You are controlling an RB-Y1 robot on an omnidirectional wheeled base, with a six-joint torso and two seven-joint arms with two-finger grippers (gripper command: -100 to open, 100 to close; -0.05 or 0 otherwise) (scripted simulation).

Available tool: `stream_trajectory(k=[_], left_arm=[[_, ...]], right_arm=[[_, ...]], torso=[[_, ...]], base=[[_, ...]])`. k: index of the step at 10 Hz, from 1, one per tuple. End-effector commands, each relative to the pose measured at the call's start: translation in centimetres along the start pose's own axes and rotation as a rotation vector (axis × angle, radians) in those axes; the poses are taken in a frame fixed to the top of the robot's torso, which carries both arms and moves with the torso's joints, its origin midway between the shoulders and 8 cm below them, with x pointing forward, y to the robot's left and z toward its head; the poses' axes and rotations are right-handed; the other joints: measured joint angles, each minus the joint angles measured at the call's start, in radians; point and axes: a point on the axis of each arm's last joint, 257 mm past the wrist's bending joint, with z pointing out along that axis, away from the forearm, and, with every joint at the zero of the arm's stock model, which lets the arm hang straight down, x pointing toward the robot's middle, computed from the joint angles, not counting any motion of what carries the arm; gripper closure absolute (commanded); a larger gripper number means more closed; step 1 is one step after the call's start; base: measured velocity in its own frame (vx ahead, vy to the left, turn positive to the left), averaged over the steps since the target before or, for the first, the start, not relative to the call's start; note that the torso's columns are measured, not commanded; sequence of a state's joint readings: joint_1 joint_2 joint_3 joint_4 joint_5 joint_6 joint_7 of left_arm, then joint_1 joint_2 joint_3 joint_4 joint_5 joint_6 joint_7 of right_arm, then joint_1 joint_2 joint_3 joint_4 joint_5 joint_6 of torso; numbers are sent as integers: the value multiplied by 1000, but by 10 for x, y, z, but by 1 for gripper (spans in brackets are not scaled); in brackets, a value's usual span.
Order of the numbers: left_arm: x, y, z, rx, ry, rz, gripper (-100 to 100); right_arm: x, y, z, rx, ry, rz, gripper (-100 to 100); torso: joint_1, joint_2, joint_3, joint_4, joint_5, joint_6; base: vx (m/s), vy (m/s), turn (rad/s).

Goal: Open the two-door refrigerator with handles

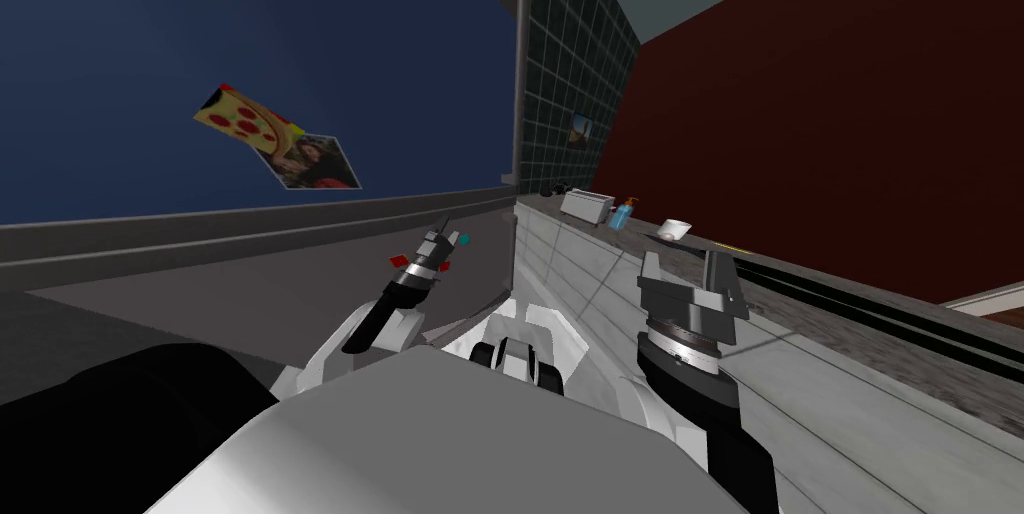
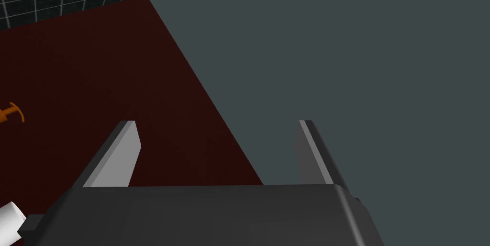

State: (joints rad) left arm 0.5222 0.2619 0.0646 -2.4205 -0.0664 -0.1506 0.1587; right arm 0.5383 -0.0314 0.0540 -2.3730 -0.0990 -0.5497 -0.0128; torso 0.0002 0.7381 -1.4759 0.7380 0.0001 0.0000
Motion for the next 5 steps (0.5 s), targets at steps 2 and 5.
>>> stream_trajectory(k=[2,5], left_arm=[[-4,15,0,-72,9,-6,-100],[-11,34,-3,-158,14,-12,-100]], right_arm=[[0,0,0,0,0,0,0],[0,0,0,0,0,0,0]], torso=[[0,-1,0,0,0,0],[0,0,0,0,0,0]], base=[[56,3,-96],[49,1,-141]])
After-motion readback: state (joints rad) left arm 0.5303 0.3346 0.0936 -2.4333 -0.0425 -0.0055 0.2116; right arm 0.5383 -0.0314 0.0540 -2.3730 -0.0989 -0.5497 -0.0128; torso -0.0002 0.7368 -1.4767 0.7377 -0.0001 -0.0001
